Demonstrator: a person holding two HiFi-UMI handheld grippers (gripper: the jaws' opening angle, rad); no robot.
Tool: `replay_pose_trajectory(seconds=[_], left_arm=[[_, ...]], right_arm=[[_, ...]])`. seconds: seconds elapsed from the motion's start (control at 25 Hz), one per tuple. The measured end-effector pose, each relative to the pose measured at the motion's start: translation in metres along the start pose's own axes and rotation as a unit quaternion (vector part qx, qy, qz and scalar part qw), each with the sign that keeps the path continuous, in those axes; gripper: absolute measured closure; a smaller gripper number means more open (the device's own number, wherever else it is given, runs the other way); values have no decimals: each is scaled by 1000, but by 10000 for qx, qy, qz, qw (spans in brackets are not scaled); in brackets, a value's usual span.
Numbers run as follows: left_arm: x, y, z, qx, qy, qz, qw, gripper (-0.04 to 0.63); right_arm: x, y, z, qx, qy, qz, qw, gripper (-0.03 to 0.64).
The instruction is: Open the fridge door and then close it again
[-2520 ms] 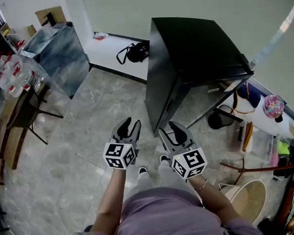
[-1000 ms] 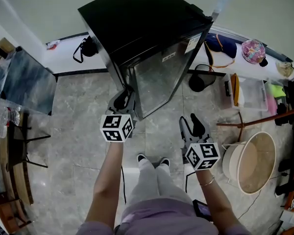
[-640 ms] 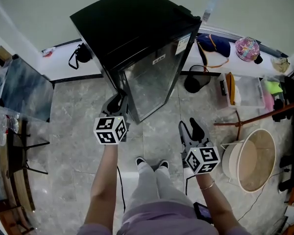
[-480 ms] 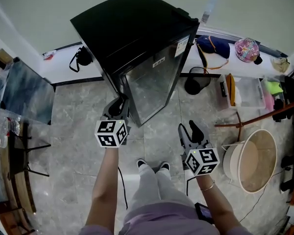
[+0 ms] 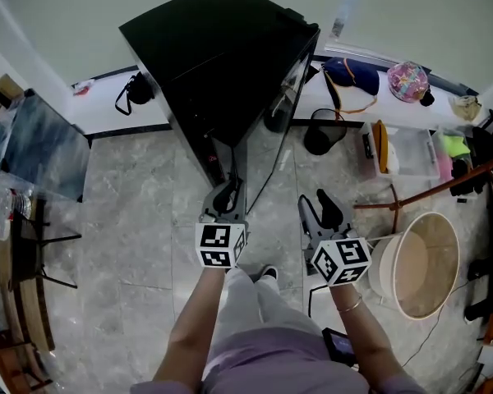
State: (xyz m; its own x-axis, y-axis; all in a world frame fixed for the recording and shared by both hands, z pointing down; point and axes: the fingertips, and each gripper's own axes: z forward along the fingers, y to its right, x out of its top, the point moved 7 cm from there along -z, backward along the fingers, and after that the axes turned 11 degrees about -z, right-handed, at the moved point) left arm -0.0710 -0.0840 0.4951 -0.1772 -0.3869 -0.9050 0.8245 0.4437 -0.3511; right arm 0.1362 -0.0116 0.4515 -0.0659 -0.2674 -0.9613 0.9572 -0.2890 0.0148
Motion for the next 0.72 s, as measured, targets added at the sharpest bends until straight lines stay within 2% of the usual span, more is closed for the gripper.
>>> replay_pose_trajectory(seconds=[0.16,0.44,0.72], left_arm=[[-8,26,-1,10,-19,43,10000,554],[-18,52,-2,111,-56,113,9999,551],[-21,62,-2,122,-69,154,9998,549]], right_arm=[[19,0,-14,178,305,-71,9993,439],[63,-19,-16,761,833,-392,9928,416],[84,-47,17,1186,912,-904,9846,380]])
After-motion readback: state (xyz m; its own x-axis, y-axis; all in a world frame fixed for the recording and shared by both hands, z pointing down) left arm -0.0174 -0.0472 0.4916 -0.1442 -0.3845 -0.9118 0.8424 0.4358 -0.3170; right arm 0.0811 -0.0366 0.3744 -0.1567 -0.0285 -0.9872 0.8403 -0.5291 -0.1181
